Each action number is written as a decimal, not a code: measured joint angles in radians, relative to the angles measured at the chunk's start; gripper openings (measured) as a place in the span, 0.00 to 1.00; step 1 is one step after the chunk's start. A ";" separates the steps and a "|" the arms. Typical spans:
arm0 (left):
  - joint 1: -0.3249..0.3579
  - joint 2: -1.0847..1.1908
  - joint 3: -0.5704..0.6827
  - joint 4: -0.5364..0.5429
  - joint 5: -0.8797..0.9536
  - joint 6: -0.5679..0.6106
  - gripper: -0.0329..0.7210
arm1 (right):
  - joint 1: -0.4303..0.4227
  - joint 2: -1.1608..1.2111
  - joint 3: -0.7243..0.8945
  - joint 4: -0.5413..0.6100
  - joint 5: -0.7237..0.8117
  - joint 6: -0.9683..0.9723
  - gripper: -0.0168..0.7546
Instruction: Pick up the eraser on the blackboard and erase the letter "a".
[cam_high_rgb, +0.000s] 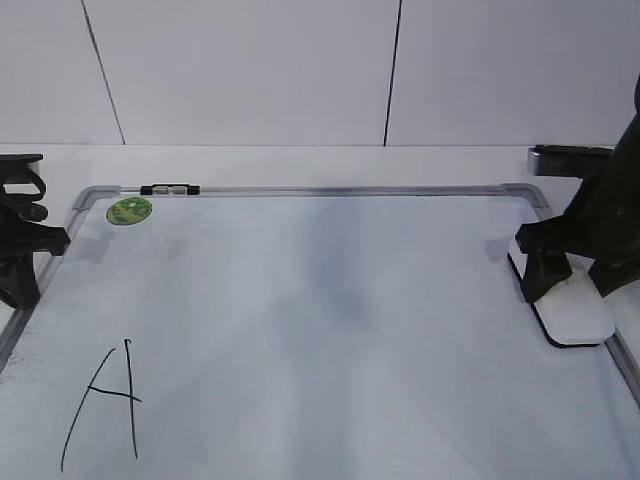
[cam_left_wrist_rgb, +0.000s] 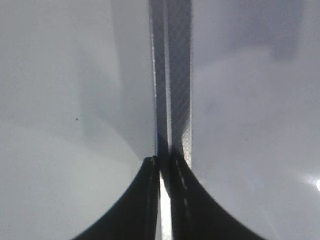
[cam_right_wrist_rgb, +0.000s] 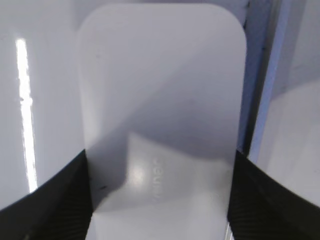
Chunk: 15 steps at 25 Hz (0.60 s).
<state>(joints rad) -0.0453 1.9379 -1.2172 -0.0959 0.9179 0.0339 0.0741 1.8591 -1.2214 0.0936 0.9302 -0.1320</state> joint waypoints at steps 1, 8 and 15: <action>0.000 0.000 0.000 0.000 0.000 0.000 0.08 | 0.000 0.000 0.000 0.000 0.000 0.000 0.72; 0.000 0.000 0.000 0.000 0.000 0.000 0.08 | 0.000 0.000 0.000 0.000 0.000 -0.002 0.72; 0.000 0.000 0.000 0.000 0.002 0.000 0.08 | 0.000 0.000 0.000 -0.002 0.000 0.009 0.73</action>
<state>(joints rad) -0.0453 1.9379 -1.2172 -0.0959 0.9195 0.0339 0.0741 1.8591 -1.2214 0.0918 0.9297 -0.1226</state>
